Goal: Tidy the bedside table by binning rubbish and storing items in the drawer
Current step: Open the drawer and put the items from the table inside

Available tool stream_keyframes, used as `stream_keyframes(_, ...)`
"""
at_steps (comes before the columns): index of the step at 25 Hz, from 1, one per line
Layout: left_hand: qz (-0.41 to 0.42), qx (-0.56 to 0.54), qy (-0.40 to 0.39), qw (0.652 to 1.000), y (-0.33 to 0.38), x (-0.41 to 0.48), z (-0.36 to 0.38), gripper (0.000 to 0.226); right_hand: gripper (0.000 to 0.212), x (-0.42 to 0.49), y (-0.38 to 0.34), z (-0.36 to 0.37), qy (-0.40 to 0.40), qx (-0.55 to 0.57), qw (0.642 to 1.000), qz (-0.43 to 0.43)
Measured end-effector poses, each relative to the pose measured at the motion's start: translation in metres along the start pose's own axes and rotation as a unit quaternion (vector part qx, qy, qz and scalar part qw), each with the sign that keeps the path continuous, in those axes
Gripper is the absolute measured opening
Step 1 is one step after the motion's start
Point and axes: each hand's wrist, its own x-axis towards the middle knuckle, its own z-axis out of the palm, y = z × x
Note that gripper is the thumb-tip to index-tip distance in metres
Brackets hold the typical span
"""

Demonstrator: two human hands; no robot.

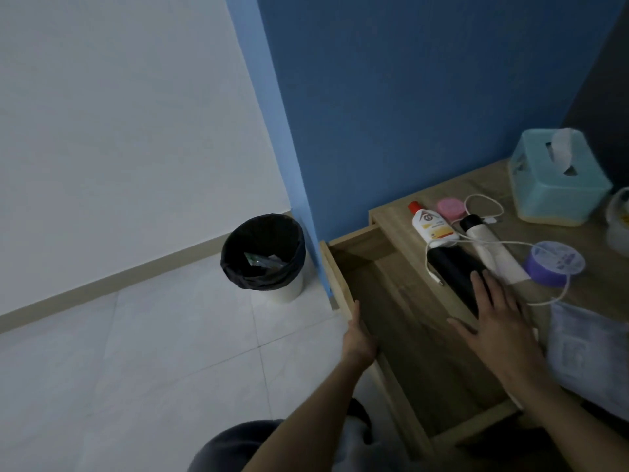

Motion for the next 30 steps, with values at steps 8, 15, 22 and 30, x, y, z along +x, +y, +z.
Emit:
stream_keyframes(8,-0.008,0.035,0.015,0.999,-0.022,-0.020,-0.033,0.079,0.099,-0.004,-0.007,-0.007,-0.047,0.011,0.999,0.019)
stream_keyframes(15,0.007,0.025,0.025,0.999,-0.038,-0.018,-0.047,0.076,0.090,-0.003,-0.008,-0.014,-0.051,0.004,0.998,0.022)
stream_keyframes(22,-0.005,0.036,0.020,0.999,-0.038,-0.017,-0.049,0.074,0.087,-0.002,-0.006,-0.010,-0.046,-0.015,0.999,0.018)
stream_keyframes(30,0.075,0.112,0.192,0.972,0.000,-0.022,-0.028,0.062,0.076,0.001,-0.003,-0.006,-0.042,0.018,0.999,0.020)
